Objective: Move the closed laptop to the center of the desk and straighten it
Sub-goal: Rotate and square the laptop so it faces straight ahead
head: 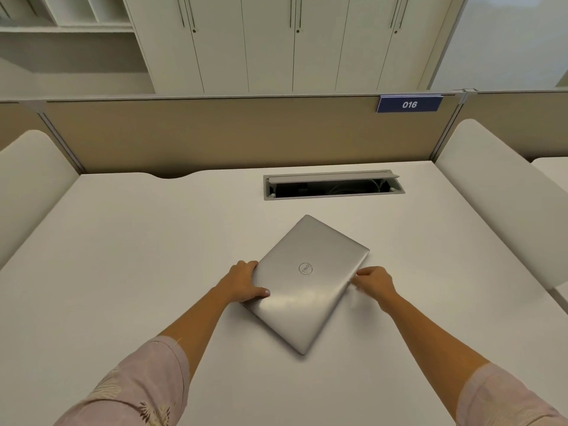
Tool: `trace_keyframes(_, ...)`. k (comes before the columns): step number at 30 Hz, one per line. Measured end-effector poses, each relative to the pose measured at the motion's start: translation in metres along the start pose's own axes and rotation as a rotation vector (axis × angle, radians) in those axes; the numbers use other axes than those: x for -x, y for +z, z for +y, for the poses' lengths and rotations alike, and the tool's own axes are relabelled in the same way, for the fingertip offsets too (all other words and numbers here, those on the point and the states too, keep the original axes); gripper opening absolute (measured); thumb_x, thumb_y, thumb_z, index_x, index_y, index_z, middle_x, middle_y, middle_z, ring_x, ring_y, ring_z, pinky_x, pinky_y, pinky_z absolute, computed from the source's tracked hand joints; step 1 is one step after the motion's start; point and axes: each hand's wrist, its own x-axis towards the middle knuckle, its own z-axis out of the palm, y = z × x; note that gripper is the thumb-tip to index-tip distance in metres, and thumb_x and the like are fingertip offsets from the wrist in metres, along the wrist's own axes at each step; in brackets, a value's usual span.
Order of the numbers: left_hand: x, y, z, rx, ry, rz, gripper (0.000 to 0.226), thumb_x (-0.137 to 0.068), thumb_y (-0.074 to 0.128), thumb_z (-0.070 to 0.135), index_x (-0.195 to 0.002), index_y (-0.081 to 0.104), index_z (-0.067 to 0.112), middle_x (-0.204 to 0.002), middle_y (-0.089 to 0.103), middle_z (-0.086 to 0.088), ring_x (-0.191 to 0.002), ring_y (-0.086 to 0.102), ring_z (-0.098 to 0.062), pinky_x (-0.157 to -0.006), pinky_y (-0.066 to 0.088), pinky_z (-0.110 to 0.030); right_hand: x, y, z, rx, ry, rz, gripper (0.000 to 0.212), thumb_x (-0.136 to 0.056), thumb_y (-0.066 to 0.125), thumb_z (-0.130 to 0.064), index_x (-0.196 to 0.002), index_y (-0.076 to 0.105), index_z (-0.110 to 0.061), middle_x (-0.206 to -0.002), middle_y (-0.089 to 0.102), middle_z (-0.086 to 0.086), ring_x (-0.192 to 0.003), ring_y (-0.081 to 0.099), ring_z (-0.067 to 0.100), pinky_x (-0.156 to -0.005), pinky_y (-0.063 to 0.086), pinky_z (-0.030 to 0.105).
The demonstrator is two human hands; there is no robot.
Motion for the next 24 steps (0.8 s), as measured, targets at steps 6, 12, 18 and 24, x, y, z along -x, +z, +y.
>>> trace_keyframes(6, 0.019, 0.030, -0.001, -0.144, 0.103, 0.178, 0.085, -0.088, 0.054, 0.058, -0.152, 0.016, 0.017, -0.161, 0.015, -0.012, -0.147, 0.014, -0.027, -0.119, 0.011, -0.045, -0.009, -0.016, 0.003, 0.153, -0.134, 0.084, 0.040, -0.080, 0.066, -0.014, -0.120, 0.062, -0.008, -0.120, 0.065, 0.011, -0.108, 0.061, 0.025, -0.091, 0.047, 0.034)
trace_keyframes(12, 0.042, 0.080, 0.012, -0.212, 0.079, 0.202, 0.105, -0.082, 0.035, 0.078, -0.152, -0.010, 0.014, -0.160, -0.018, -0.017, -0.147, -0.020, -0.030, -0.115, -0.016, -0.053, -0.015, -0.018, 0.001, 0.494, -0.222, 0.067, 0.067, -0.083, 0.065, -0.040, -0.141, 0.038, -0.018, -0.141, 0.046, 0.013, -0.126, 0.048, 0.031, -0.101, 0.039, 0.044)
trace_keyframes(18, 0.050, 0.100, 0.027, -0.243, 0.107, 0.182, 0.116, -0.074, 0.030, 0.088, -0.150, -0.018, 0.014, -0.159, -0.024, -0.015, -0.144, -0.029, -0.028, -0.113, -0.021, -0.051, -0.027, -0.017, -0.012, 0.511, -0.298, -0.095, 0.081, -0.086, 0.063, -0.045, -0.149, 0.022, -0.015, -0.155, 0.027, 0.011, -0.139, 0.031, 0.031, -0.111, 0.031, 0.049)
trace_keyframes(24, 0.056, 0.113, 0.042, -0.294, 0.106, 0.158, 0.121, -0.070, 0.031, 0.090, -0.149, -0.020, 0.014, -0.158, -0.025, -0.014, -0.143, -0.030, -0.029, -0.115, -0.020, -0.054, -0.040, -0.009, -0.021, 0.527, -0.274, -0.150, 0.078, -0.086, 0.064, -0.041, -0.146, 0.026, -0.011, -0.149, 0.032, 0.011, -0.135, 0.035, 0.031, -0.109, 0.032, 0.050)
